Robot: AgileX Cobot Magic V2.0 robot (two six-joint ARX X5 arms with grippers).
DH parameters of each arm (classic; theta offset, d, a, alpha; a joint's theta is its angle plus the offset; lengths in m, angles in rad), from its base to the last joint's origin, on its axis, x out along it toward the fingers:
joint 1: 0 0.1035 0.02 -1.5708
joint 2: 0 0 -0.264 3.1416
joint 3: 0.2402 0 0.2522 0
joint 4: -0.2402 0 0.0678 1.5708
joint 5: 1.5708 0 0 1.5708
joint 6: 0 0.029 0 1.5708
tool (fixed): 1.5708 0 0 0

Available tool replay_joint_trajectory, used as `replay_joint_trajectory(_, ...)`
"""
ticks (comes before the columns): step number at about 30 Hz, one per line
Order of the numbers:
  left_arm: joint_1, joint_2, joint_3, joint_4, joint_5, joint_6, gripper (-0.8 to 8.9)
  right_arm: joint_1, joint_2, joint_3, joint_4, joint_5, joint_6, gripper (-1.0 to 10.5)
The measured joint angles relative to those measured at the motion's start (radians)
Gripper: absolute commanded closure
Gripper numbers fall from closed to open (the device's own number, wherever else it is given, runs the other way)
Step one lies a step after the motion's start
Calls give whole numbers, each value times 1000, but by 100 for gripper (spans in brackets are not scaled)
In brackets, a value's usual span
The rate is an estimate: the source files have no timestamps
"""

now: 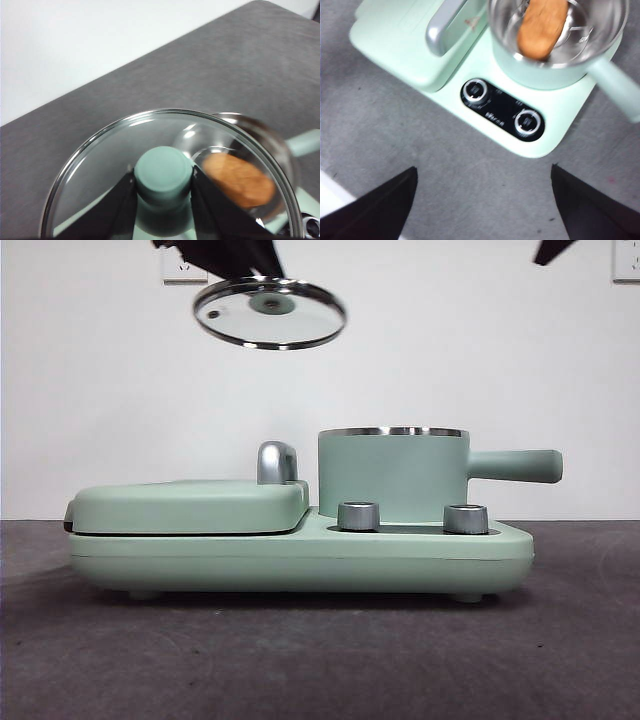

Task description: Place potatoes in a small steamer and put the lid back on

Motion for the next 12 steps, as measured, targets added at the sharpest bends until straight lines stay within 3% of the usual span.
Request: replay_joint_trajectory(12,-114,96,0,43,0,0,796,62,-391,-497,332,13,149,523)
